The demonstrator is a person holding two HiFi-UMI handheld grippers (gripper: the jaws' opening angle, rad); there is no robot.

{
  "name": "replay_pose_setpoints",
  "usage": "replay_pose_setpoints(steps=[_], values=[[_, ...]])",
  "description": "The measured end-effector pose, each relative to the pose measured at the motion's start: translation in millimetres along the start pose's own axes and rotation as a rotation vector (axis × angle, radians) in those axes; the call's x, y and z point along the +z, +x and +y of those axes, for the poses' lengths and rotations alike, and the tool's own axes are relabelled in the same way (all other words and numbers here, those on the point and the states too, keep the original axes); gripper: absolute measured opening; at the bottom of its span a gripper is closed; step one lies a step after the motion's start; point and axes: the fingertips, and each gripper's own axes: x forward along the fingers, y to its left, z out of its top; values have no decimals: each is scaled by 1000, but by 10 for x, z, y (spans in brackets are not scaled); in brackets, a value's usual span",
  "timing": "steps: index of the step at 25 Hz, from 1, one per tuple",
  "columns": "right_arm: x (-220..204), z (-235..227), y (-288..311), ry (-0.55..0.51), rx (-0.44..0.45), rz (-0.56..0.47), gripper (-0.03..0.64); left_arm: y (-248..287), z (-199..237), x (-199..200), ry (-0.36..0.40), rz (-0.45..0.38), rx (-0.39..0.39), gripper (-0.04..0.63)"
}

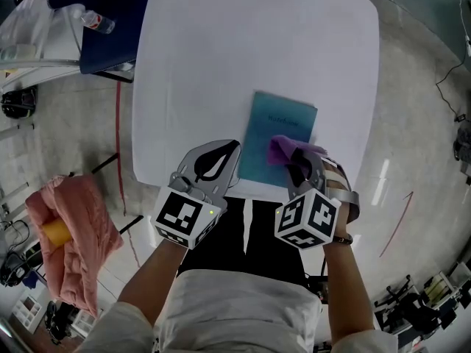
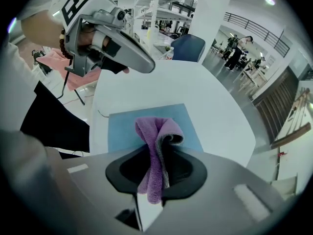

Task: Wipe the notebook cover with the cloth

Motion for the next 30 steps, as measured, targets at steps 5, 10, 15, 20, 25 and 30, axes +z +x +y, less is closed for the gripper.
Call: replay_pose_setpoints(steps=[5, 10, 15, 20, 25, 30], values=[[113, -275, 83, 4, -42, -4, 100, 25, 134, 31, -9, 3, 11, 2], [246, -476, 145, -1, -60, -3, 100, 44, 250, 81, -21, 1, 21, 0], [437, -643, 202, -32, -72, -13, 100, 53, 373, 137, -30, -1, 36, 1], [567, -753, 291, -52, -75, -11, 100, 16, 478, 155, -44, -5, 54, 0], [640, -774, 417, -78, -62, 8, 100, -19, 574, 147, -59, -6, 70, 0], [651, -693, 530, -81, -39, 31, 100, -52, 639, 125, -67, -6, 74, 2]])
